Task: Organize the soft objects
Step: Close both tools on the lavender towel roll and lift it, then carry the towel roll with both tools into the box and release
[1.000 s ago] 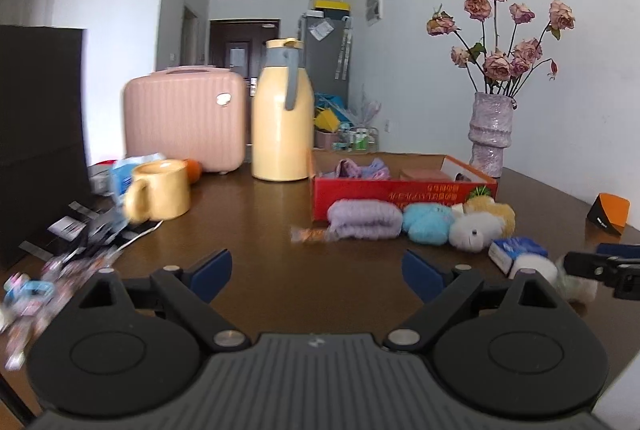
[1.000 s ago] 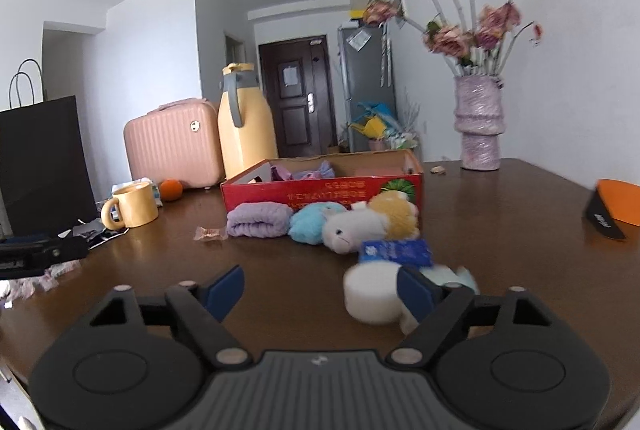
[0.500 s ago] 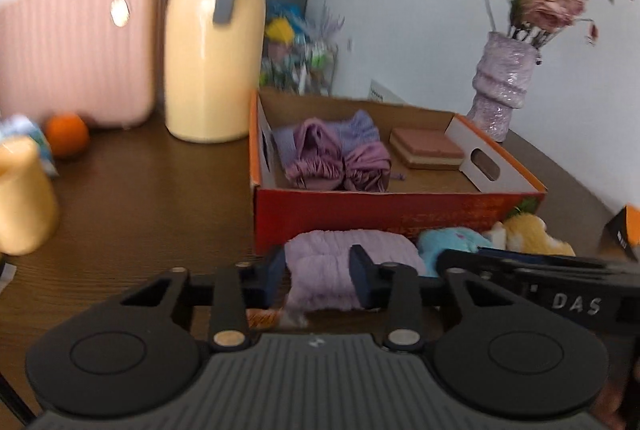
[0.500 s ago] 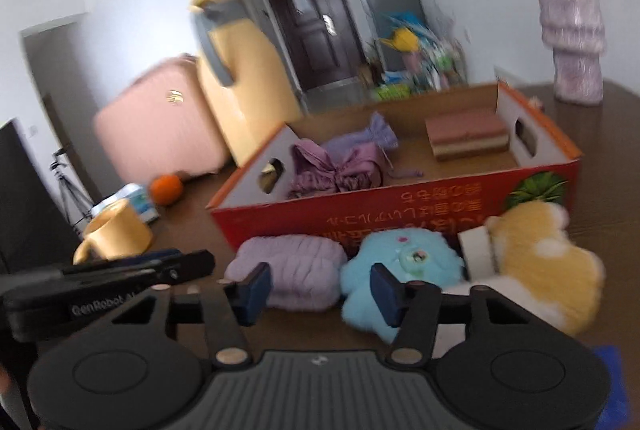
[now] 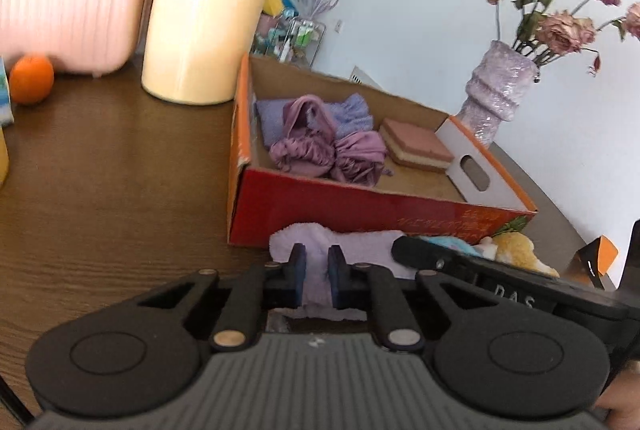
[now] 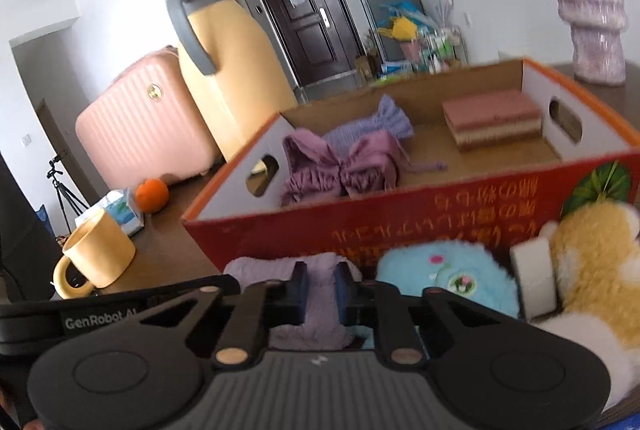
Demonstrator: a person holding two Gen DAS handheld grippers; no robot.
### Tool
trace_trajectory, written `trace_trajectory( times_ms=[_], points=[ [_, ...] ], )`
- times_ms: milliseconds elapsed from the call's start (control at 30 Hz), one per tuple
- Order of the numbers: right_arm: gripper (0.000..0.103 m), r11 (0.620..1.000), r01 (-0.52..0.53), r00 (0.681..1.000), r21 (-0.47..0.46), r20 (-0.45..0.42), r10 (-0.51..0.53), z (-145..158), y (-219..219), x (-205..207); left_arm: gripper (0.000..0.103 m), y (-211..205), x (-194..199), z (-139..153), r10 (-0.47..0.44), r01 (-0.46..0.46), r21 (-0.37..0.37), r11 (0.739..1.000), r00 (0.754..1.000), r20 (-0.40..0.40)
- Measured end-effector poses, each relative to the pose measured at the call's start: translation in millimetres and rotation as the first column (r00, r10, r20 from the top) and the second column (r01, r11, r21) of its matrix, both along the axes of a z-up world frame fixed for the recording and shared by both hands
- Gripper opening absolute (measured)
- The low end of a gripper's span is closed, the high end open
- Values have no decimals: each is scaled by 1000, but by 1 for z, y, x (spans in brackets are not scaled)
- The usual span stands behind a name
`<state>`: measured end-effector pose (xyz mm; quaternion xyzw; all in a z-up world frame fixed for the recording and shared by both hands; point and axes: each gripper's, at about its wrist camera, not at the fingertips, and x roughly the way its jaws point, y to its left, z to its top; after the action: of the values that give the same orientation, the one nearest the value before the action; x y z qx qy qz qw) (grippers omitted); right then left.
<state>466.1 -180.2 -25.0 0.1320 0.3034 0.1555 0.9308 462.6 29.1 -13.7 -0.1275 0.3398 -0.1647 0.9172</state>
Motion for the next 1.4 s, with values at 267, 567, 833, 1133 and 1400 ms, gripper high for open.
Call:
trace_trajectory(
  times_ms=[267,567,833,1133,1400],
  points=[
    [0,998,-61,993,-26,101,63,40,0,-53,3,-18,-72,51,-41,39,21,999,990,133],
    [44,992,-36,999,118,-2,36,27,-25,-38,44,13,-46,30,126,-127,27,992,991,40],
    [23,983,20,990,183,-139,6,-11,-12,15,26,20,23,-5,55,-69,-85,994,986,-159],
    [10,987,8,996,159,-90,7,-5,-5,8,13,23,17,-8,30,-52,-165,985,990,-134],
    [4,992,-19,1000,126,3,19,33,-20,-48,12,12,-37,43,0,-9,-183,983,999,-50]
  ],
)
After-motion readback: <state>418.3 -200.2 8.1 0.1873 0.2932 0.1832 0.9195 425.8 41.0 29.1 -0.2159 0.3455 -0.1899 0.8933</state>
